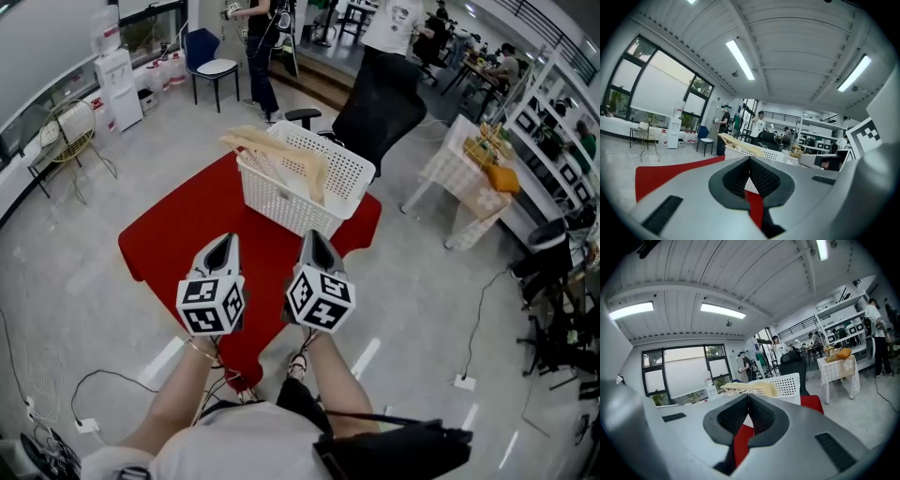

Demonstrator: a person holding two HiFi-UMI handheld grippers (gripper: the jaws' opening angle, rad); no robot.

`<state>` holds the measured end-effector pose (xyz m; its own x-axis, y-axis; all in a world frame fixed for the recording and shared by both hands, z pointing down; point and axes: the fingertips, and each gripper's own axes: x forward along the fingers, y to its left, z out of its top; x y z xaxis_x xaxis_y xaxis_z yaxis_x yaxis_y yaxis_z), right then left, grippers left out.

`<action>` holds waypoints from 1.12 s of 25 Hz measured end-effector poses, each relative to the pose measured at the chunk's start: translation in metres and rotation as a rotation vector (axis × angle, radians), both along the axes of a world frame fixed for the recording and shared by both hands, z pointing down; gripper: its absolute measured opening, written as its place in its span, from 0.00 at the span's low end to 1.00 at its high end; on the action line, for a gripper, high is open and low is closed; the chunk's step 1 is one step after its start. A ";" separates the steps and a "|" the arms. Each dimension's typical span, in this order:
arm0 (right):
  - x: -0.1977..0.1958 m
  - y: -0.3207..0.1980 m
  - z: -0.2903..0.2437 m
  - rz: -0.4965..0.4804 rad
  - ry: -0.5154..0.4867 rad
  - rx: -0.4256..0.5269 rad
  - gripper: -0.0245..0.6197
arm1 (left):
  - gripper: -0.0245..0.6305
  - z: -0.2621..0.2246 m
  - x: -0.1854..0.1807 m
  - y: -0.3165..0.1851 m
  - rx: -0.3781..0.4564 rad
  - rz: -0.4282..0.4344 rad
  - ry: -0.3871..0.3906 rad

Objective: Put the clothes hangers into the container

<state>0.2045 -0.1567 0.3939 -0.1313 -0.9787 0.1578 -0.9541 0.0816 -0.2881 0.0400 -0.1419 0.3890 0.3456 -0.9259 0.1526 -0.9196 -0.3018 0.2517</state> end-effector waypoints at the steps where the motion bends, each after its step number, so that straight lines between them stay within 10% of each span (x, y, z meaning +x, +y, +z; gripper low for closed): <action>1: -0.003 0.006 -0.001 0.004 0.011 0.000 0.06 | 0.04 -0.002 -0.003 0.003 0.004 0.005 0.006; 28: -0.001 0.044 0.000 -0.057 0.129 -0.067 0.06 | 0.04 -0.007 0.043 0.029 -0.015 0.078 -0.023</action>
